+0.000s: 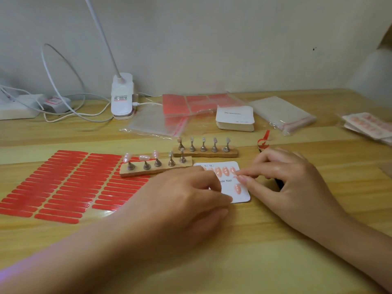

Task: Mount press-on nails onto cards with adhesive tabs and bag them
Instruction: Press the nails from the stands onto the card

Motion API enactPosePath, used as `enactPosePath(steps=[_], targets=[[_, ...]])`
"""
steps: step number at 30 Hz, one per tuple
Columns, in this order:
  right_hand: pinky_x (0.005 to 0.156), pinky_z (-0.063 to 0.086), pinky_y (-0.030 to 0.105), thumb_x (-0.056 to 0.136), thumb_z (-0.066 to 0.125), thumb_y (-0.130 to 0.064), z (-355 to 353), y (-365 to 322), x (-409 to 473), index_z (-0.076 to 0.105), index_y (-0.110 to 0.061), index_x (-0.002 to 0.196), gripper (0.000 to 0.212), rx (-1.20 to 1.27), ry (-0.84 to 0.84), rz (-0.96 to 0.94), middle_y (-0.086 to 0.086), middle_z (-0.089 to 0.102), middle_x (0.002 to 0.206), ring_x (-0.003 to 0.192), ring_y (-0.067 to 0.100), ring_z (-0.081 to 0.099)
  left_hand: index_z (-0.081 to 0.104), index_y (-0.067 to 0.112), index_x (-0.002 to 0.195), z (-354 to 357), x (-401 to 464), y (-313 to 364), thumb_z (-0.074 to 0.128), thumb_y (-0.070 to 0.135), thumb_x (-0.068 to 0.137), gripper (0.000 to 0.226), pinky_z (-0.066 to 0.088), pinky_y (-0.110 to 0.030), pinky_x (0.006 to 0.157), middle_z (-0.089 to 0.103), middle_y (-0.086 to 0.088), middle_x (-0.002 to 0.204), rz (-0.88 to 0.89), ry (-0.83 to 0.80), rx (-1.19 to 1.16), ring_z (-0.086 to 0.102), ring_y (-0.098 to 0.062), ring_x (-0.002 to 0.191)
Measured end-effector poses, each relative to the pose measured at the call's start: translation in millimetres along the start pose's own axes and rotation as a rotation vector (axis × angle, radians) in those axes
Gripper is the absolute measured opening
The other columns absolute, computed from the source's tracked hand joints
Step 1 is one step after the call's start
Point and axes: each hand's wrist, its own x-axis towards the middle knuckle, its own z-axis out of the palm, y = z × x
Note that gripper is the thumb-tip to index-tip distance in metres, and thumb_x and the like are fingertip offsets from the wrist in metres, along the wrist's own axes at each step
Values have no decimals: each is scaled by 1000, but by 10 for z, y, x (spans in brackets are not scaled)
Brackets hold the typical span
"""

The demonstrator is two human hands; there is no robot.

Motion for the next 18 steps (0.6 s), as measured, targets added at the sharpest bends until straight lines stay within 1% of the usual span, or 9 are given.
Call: enactPosePath(steps=[4, 7, 11, 14, 18], targets=[[74, 31, 22, 74, 68, -28, 12, 5, -1, 75, -23, 76, 8, -49, 9, -47, -10, 57, 70, 71, 3, 48, 70, 22, 108, 72, -37, 26, 47, 34, 88, 33, 49, -26, 53, 61, 6, 89, -36, -44, -38, 56, -12, 71], [73, 32, 24, 77, 65, -32, 17, -8, -4, 75, -22, 78, 14, -102, -2, -104, -7, 58, 71, 69, 7, 48, 70, 24, 109, 88, -37, 26, 45, 34, 88, 34, 49, -25, 54, 59, 8, 90, -75, -54, -73, 56, -11, 71], [70, 36, 32, 78, 66, -29, 31, -17, -10, 75, -21, 74, 12, -200, 18, -197, -5, 58, 70, 65, 13, 49, 70, 26, 108, 104, -38, 8, 44, 32, 87, 34, 48, -25, 54, 59, 8, 90, -78, -47, -82, 55, -9, 71], [69, 33, 30, 80, 59, -32, 28, -22, -13, 74, -23, 73, 19, -236, 1, -231, -5, 57, 71, 66, 12, 44, 70, 26, 108, 118, -42, 3, 44, 32, 88, 33, 47, -25, 56, 59, 7, 91, -82, -36, -96, 55, -10, 73], [68, 34, 32, 80, 57, -32, 32, -18, -17, 74, -24, 72, 20, -249, -4, -238, -5, 56, 72, 67, 12, 43, 71, 25, 107, 128, -49, -1, 45, 32, 88, 33, 48, -26, 57, 59, 7, 91, -91, -13, -121, 55, -9, 75]])
